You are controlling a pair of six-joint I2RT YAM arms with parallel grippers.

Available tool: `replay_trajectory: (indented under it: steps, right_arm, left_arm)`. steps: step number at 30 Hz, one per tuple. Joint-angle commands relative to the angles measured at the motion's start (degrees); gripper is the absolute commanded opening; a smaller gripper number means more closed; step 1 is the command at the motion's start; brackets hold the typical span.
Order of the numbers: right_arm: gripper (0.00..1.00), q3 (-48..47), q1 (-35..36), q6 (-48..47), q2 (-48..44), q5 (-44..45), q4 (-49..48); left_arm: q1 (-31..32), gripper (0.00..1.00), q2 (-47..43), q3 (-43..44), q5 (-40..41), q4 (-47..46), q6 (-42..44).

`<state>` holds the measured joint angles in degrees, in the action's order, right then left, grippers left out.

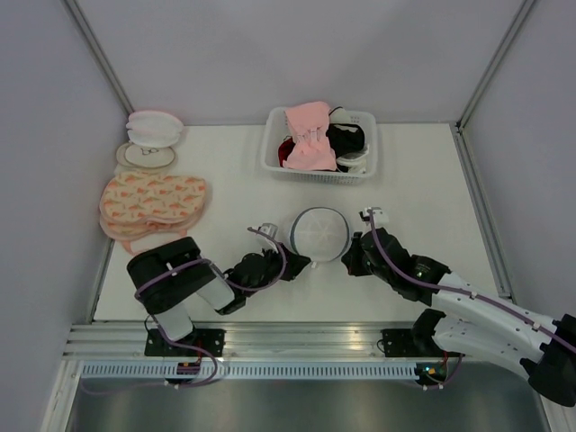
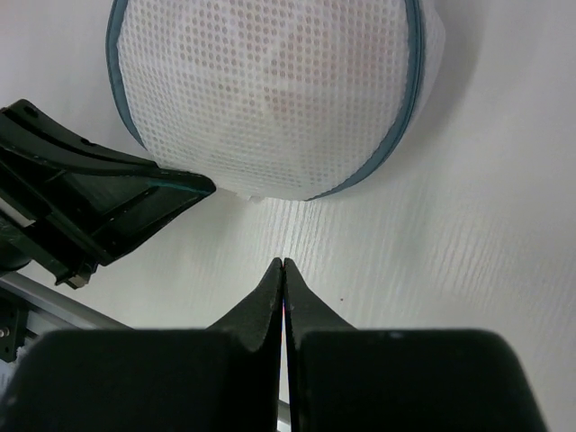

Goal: Unzip the laundry bag and remove the bra

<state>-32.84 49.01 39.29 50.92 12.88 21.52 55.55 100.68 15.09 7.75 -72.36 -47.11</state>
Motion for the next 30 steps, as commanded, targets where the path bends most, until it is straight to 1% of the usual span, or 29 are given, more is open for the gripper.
replay_trajectory:
  steps: [1, 3, 4, 7, 8, 11, 13, 14, 15, 16, 20, 25, 30]
  right_arm:
    - [0.0, 0.3, 0.2, -0.8, -1.3, -0.7, 0.6]
    - [0.0, 0.9, 0.4, -0.6, -1.3, -0.8, 0.3]
    - [0.0, 1.2, 0.3, -0.6, -1.4, -0.9, 0.0]
    - [0.0, 1.9, 0.4, -0.4, -1.6, -1.1, -0.7]
    - [0.01, 2.0, 0.4, -0.4, -1.7, -1.2, -0.7]
    - [0.01, 2.7, 0.4, -0.6, -2.9, -1.3, -2.1]
    - [0.01, 3.1, 0.3, -0.4, -3.8, -1.7, -3.2]
    - [0.02, 3.7, 0.4, -0.2, -4.0, -2.0, -4.4]
    - [0.1, 3.9, 0.5, 0.1, -4.5, -2.2, -5.2]
    - [0.4, 4.3, 0.4, 0.7, -4.6, -3.2, -6.0]
    - [0.61, 5.5, 0.9, 3.1, -5.3, -4.5, -11.0]
    - [0.62, 6.7, 1.4, 7.4, -6.3, -4.2, -15.0]
    - [0.59, 8.8, 3.5, 11.6, -4.3, -0.5, -21.0]
  left_arm:
    - [-0.2, 0.02, -7.7, 1.2, -2.1, 1.8, -4.5]
    - [-0.2, 0.02, -10.8, 0.7, -2.0, 3.5, -5.4]
    - [0.0, 0.02, -14.1, 0.6, -1.9, 5.3, -6.4]
    - [-0.1, 0.02, -19.5, 1.3, -0.8, 11.1, -8.6]
    - [-0.1, 0.02, -22.4, 1.9, -0.5, 16.4, -8.8]
    - [0.0, 0.02, -27.6, 5.3, 0.7, 27.8, -9.8]
    - [-0.1, 0.02, -29.1, 6.3, 1.4, 30.5, -10.7]
    - [-0.1, 0.02, -29.9, 6.2, 1.7, 31.6, -10.9]
    - [0.0, 0.02, -31.0, 5.7, 1.9, 31.7, -11.5]
    - [0.0, 0.02, -31.4, 5.4, 2.3, 32.1, -11.9]
    - [-0.1, 0.02, -31.6, 3.2, 2.6, 31.1, -13.4]
    - [0.1, 0.02, -29.9, 0.6, 1.7, 26.6, -16.4]
    - [0.4, 0.02, -28.5, 1.2, 1.0, 24.6, -17.6]
